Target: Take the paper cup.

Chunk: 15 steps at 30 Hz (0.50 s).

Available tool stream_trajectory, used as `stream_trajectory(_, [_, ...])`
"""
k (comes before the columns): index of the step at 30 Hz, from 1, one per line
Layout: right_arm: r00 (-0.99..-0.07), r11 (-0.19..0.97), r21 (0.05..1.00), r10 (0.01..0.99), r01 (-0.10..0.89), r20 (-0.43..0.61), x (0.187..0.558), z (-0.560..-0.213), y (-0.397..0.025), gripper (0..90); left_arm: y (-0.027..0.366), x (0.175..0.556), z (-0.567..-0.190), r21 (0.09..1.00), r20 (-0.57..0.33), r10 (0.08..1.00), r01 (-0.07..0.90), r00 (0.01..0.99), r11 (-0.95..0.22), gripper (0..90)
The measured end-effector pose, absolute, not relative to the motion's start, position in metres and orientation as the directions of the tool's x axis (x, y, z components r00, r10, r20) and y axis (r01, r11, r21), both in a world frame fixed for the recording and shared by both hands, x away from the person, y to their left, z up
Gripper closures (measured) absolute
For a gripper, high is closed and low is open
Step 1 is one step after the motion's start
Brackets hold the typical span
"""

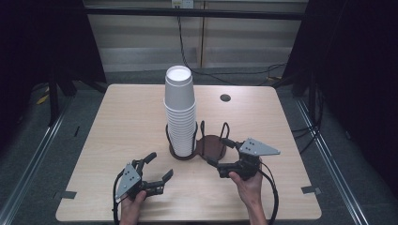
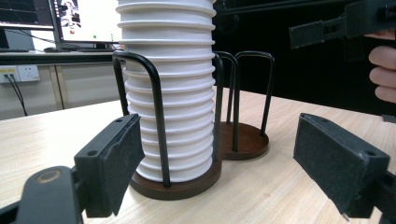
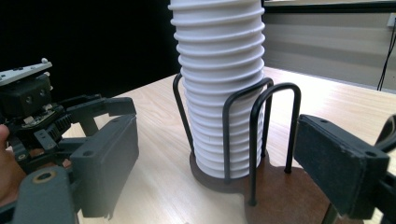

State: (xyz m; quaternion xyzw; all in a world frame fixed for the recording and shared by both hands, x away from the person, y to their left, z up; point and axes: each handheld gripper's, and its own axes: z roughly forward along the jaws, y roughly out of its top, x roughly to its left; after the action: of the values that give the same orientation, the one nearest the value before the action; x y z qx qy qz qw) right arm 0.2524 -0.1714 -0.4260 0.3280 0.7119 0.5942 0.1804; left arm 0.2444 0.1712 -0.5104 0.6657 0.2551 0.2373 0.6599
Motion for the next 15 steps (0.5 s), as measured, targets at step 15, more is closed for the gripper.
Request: stream_trajectory(15, [-0.764,0.106,0.963,0.633,0.248,0.127,0.268,-0.403,-0.169,13.2,0.171,0.244,-0.510,1.000,-0.021,0.653,0.027,0.757,0.001,15.6])
